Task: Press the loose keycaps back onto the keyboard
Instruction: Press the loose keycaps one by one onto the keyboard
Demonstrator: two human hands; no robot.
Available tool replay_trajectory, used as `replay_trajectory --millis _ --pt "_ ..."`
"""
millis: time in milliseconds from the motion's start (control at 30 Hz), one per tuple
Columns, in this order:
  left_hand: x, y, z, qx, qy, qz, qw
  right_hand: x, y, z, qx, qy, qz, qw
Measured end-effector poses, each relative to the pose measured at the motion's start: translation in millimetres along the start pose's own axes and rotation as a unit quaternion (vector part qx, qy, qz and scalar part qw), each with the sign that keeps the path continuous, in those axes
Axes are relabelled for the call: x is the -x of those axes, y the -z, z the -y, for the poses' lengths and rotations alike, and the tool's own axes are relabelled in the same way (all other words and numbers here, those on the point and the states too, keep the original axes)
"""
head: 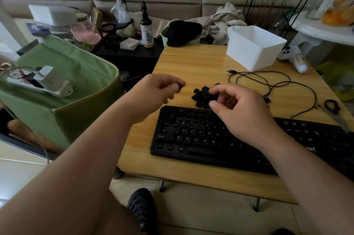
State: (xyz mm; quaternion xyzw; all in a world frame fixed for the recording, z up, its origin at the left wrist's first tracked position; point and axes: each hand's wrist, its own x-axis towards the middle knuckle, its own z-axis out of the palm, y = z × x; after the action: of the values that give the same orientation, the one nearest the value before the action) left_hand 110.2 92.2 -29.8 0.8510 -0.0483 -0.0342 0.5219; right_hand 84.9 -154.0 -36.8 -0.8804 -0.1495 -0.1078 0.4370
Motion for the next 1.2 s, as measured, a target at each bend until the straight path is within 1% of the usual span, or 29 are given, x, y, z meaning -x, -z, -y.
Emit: replay_trajectory --millis 67,167,267,433,567,733,800,900,967,1033,1100,1133,1200 --pt "6 -11 -13 0.128 0.018 0.024 0.991 0 -1 5 -0.023 0.037 -0.013 0.999" --pt "12 -23 -26 0.237 0.037 0.077 0.968 0 0 12 -0.037 0.088 -0.037 0.995" --pt "15 -29 -29 0.308 0.046 0.119 0.943 0 0 16 -0.028 0.117 -0.06 0.991" --pt "17 -35 -32 0.367 0.041 0.136 0.919 1 2 19 -0.024 0.139 -0.075 0.987" --pt "19 -35 -32 0.35 0.021 0.158 0.923 3 4 22 -0.03 0.153 -0.08 0.985" --pt "20 -31 -32 0.376 0.009 0.188 0.907 4 4 25 -0.03 0.158 -0.09 0.983" --pt "21 -30 -31 0.376 0.005 0.187 0.907 5 2 26 -0.048 0.138 -0.092 0.985" --pt "19 -28 -28 0.369 0.002 0.17 0.914 8 -4 27 -0.129 0.065 -0.099 0.985" --pt "20 -29 -28 0.345 -0.011 0.147 0.927 9 -9 30 -0.177 0.018 -0.099 0.979" --pt "22 -29 -31 0.296 -0.038 0.104 0.949 7 -13 34 -0.229 -0.034 -0.09 0.969" --pt "25 -28 -31 0.203 -0.083 0.042 0.975 4 -16 39 -0.287 -0.087 -0.077 0.951" --pt "26 -27 -31 0.151 -0.111 0.014 0.982 3 -17 40 -0.308 -0.11 -0.065 0.943" --pt "27 -24 -29 0.085 -0.152 -0.028 0.984 -1 -21 42 -0.329 -0.137 -0.04 0.934"
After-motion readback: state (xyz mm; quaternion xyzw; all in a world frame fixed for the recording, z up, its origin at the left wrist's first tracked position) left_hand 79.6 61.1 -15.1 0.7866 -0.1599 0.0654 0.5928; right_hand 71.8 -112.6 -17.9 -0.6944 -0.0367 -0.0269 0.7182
